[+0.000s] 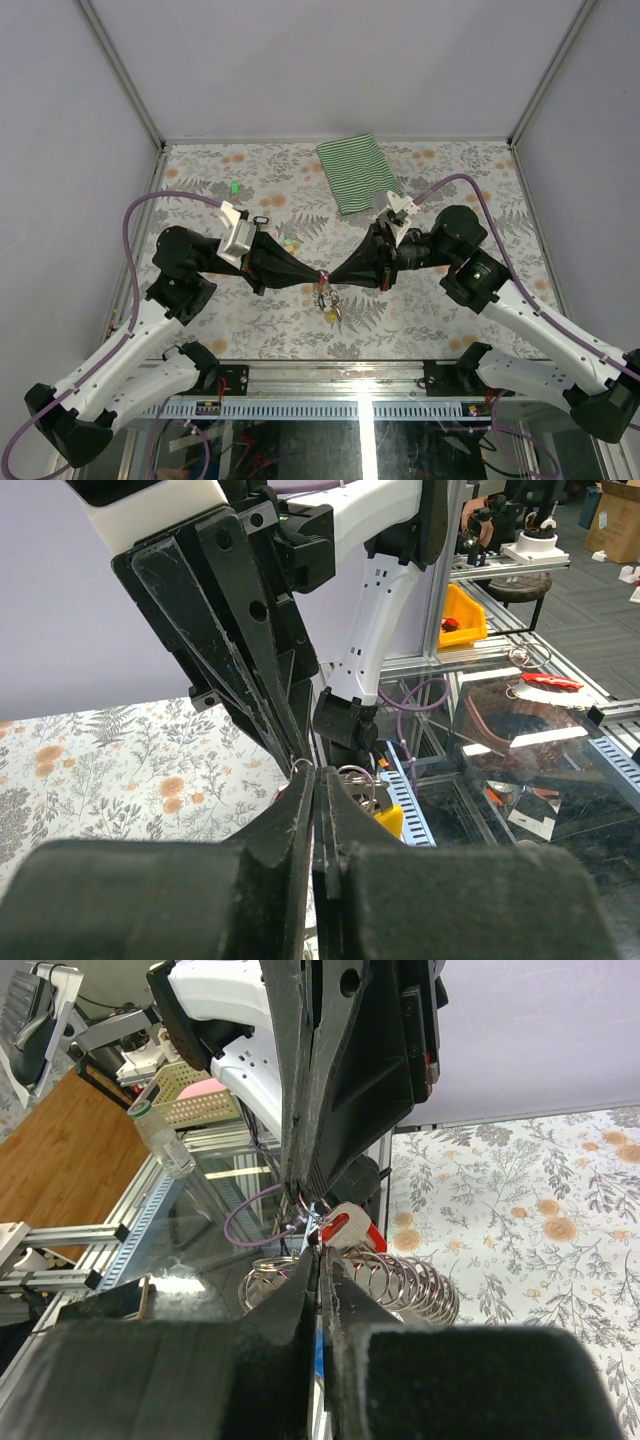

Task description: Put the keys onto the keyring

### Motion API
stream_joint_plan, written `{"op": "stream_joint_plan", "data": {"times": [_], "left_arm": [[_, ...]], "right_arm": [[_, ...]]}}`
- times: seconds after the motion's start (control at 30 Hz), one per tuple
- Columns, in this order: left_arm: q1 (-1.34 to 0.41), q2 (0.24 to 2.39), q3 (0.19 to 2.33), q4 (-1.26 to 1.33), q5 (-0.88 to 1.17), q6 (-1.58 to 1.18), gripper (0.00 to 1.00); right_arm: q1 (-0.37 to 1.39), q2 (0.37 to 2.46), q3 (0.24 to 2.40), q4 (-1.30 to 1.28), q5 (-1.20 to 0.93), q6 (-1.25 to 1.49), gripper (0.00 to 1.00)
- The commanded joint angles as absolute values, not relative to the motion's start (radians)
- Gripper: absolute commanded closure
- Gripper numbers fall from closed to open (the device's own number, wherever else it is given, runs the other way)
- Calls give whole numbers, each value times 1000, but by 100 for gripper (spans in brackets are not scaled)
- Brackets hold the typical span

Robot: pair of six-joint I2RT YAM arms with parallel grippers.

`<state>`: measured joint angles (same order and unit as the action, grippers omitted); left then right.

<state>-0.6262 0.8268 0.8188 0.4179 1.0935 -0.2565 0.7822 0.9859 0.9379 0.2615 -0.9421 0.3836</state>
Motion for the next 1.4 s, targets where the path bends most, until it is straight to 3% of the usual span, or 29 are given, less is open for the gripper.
{"op": "stream_joint_plan", "data": {"times": [0.0, 0.77, 1.1, 1.37], "left_arm": [[-620, 812, 852, 429, 1110, -240, 100], [-621, 815, 860, 395, 1108, -220, 100], [-620, 818, 855, 390, 1086, -220, 100], [-620, 810, 855, 424, 1021, -258, 83]], "right_arm": [[776, 936, 973, 307, -886, 400, 100], [776, 895, 962, 321, -788, 433, 100], [775, 879, 897, 513, -752, 537, 100], [776, 857, 851, 592, -735, 500, 100]]}}
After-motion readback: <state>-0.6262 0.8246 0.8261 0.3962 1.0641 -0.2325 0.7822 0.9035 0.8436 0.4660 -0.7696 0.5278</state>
